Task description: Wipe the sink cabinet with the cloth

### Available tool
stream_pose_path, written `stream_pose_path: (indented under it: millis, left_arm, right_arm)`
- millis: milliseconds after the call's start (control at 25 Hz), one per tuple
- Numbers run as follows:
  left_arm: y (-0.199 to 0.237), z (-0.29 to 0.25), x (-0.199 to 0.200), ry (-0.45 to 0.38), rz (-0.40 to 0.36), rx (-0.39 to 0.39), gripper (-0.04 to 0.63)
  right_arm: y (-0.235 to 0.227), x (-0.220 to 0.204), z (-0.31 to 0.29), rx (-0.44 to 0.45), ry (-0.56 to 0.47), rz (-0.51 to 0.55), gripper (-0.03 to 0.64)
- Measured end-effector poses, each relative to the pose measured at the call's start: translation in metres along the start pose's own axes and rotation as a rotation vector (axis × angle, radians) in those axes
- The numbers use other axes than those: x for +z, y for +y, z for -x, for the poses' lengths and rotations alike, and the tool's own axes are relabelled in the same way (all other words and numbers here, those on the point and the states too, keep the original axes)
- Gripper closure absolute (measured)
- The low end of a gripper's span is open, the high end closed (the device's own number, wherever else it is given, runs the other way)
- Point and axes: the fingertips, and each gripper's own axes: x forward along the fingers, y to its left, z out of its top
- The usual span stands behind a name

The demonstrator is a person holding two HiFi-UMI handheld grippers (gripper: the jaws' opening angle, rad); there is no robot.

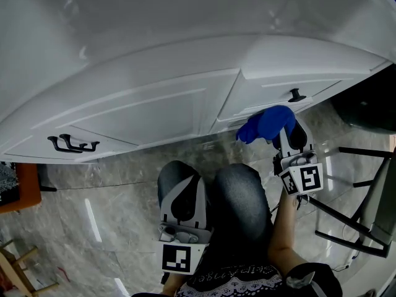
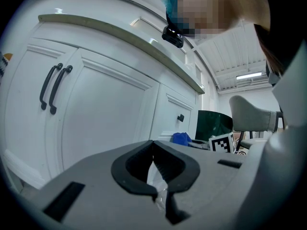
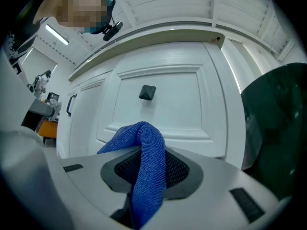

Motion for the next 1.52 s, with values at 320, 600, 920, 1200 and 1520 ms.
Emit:
stream_pose_path:
  millis: [320, 600, 920, 1200, 1520]
  left_arm:
    - [-0.003, 0.008, 0.01, -0.009, 0.007, -0.023, 0.591]
    - [-0.01, 0.013, 0.015, -0.015, 0.023, -0.065, 0.591]
    - [-0.016, 0.011, 0.015, 0.003, 0.024, -0.105, 0.591]
    - [-0.02, 0.007, 0.014, 0.008, 0.029, -0.117, 0.591]
    - [-0.025, 0.004, 0.008, 0.023, 0.035, -0.125, 0.591]
  right_arm:
    - [-0.017, -0.006, 0.005, -0.07, 0.025, -0.007, 0.503]
    - [-0.049, -0.016, 0.015, -0.175, 0.06, 0.018, 0.503]
    - [-0.069, -0.025, 0.019, -0.248, 0.084, 0.019, 0.503]
    - [-0.095, -0.032, 0.024, -0.322, 0.109, 0.021, 0.503]
    - [-0.1, -0.039, 0.029, -0.366, 0.144, -0.007, 0.503]
